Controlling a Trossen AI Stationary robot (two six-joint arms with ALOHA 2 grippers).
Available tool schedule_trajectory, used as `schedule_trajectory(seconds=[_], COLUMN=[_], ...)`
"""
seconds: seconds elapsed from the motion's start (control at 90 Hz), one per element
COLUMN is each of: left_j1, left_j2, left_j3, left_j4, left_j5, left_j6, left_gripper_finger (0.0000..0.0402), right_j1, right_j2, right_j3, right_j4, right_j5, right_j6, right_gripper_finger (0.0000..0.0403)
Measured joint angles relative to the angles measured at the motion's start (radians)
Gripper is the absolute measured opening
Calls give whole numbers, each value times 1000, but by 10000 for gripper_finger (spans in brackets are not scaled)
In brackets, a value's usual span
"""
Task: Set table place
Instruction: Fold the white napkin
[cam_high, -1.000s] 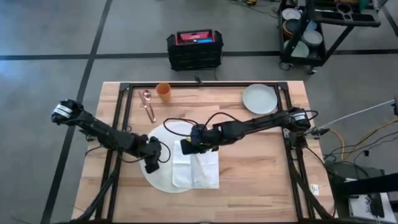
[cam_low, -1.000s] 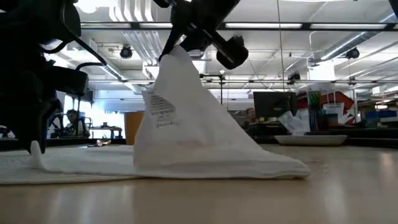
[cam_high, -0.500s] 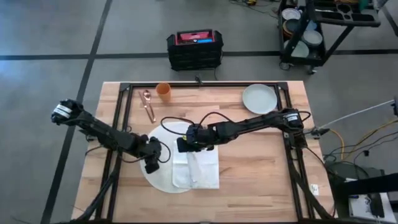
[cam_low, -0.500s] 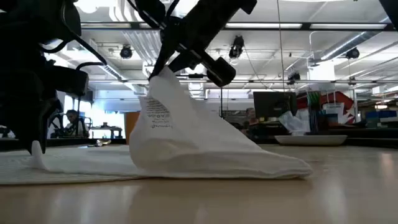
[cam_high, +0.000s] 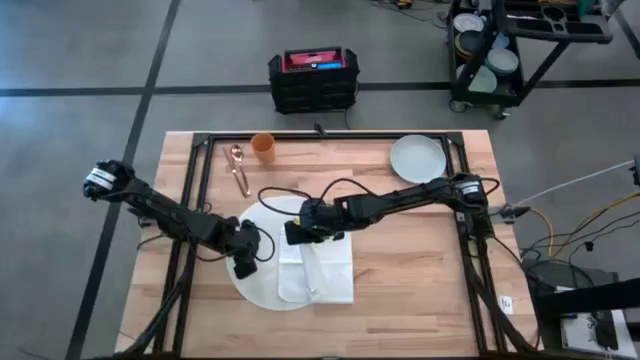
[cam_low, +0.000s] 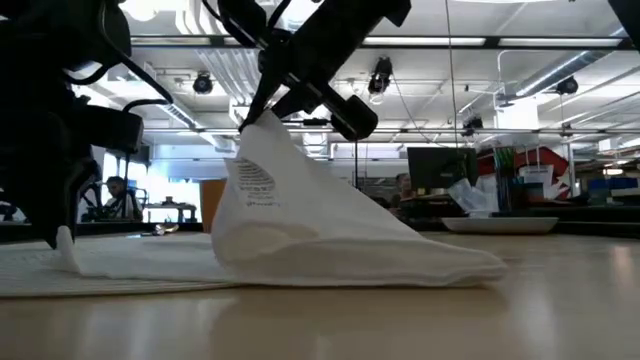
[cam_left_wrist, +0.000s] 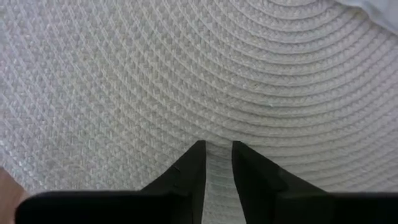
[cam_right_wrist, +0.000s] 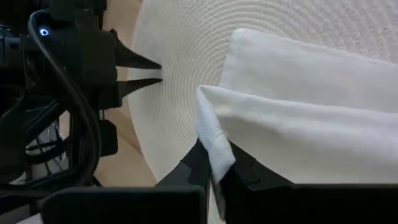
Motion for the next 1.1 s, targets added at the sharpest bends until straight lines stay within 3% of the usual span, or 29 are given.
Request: schedule_trajectory(seconds=[0.189, 0.544, 0.867, 1.1], left_j1=[0, 0, 0, 0], left_j2=[0, 0, 0, 0], left_j3=[0, -3, -5, -5], left_j4=[5, 12, 16, 17], left_j5=[-9, -10, -11, -11], left_j6=[0, 0, 0, 0], left_gripper_finger=[66, 80, 67, 62], right_j1=[0, 0, 2, 77], right_j2=[0, 0, 0, -4], right_j3=[0, 0, 0, -2], right_j4=[0, 2, 139, -256], right_j5=[23, 22, -84, -160], right_j6=[-15, -36, -134, -167], right_gripper_finger=[17, 120, 182, 179])
